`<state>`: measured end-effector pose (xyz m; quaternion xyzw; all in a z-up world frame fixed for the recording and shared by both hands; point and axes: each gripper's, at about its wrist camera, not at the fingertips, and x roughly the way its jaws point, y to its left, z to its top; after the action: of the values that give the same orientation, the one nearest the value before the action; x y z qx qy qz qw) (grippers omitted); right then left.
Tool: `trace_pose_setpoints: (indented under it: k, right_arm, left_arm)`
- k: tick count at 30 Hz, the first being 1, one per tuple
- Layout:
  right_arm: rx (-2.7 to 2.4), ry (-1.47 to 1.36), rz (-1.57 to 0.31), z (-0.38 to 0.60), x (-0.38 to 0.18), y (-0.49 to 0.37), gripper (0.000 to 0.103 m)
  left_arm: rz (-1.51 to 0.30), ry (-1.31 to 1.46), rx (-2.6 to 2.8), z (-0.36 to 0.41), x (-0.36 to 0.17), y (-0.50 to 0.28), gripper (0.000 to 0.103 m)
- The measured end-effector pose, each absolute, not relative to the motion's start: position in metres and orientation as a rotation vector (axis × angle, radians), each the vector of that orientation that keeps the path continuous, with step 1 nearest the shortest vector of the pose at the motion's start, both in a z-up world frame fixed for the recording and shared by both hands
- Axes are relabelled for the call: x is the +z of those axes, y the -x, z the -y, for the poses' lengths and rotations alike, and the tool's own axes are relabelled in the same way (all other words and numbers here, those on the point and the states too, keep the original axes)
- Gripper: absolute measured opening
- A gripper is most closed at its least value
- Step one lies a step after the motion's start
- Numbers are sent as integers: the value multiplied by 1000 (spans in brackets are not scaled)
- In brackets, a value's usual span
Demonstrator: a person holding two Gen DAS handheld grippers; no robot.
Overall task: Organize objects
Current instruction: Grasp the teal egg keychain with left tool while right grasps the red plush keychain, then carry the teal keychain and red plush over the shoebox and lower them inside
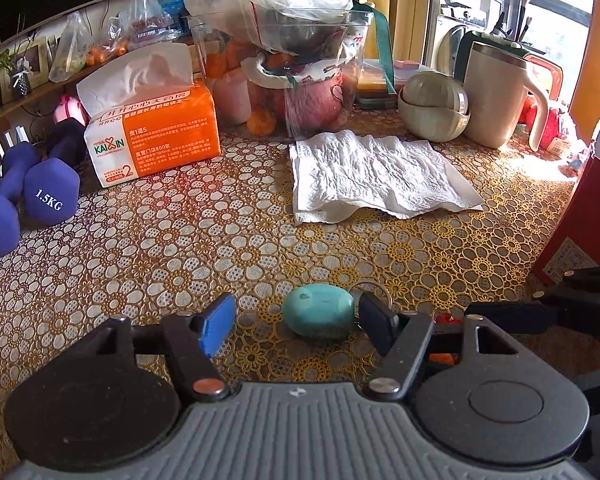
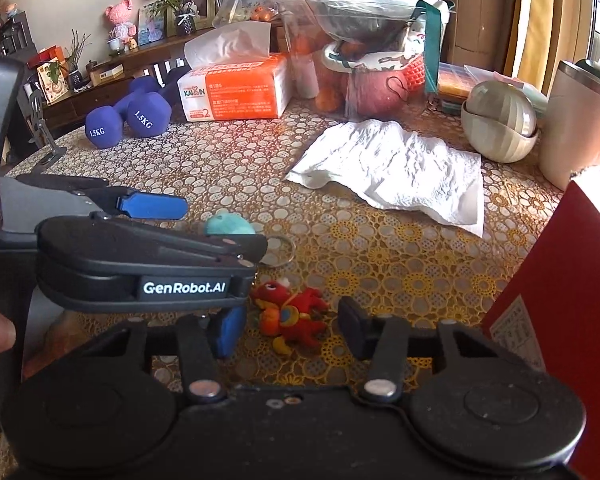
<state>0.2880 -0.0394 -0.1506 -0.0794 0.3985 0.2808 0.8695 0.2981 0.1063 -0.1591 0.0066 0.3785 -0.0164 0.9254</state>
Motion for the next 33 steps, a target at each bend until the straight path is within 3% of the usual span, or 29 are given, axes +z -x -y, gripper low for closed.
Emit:
trace_pose_setpoints:
  k: [7, 19, 33]
  right_arm:
    - [574, 199, -812, 35, -151, -282, 38]
    - [553, 129, -818, 50, -141, -278, 37]
    - [589, 48, -762, 85, -82, -238, 37]
  left_arm:
    - [-767, -35, -56, -101, -157, -296, 39]
    - [-774, 0, -51, -115, -140, -277, 38]
    - [-777, -18, -87, -94, -83, -224, 38]
